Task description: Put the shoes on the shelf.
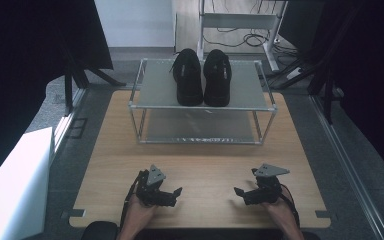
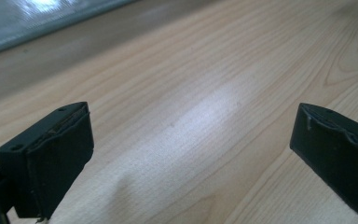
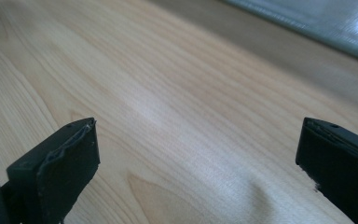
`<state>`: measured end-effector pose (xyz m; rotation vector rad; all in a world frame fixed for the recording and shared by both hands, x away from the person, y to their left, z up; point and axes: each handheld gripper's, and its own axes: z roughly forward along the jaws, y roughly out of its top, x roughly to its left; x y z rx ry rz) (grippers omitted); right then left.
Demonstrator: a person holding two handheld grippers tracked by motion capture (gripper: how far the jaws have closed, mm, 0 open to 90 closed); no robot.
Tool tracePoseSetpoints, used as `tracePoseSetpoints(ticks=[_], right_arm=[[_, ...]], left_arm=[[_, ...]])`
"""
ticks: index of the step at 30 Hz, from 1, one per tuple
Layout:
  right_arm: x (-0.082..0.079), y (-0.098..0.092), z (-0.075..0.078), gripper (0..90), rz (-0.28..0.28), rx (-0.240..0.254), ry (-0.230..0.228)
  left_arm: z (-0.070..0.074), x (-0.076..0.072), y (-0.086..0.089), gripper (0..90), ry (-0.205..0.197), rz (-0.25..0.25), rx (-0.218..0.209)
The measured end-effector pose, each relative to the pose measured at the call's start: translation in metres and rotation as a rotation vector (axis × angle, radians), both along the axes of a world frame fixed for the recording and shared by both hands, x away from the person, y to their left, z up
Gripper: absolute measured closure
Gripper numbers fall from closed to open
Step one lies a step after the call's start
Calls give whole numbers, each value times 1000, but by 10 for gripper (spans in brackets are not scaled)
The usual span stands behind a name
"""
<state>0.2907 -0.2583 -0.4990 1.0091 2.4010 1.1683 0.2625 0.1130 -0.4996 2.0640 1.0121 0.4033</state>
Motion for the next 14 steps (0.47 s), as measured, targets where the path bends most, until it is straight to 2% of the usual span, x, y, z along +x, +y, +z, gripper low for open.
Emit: tracePoseSetpoints(ticks=[8,14], right_arm=[[2,3,-12,0,26,-73,37],[2,6,-16,0,48,-115,48]], left_arm=[[-11,2,-10,0,42,-15,75],[-14,3,-13,0,60,-24,98]])
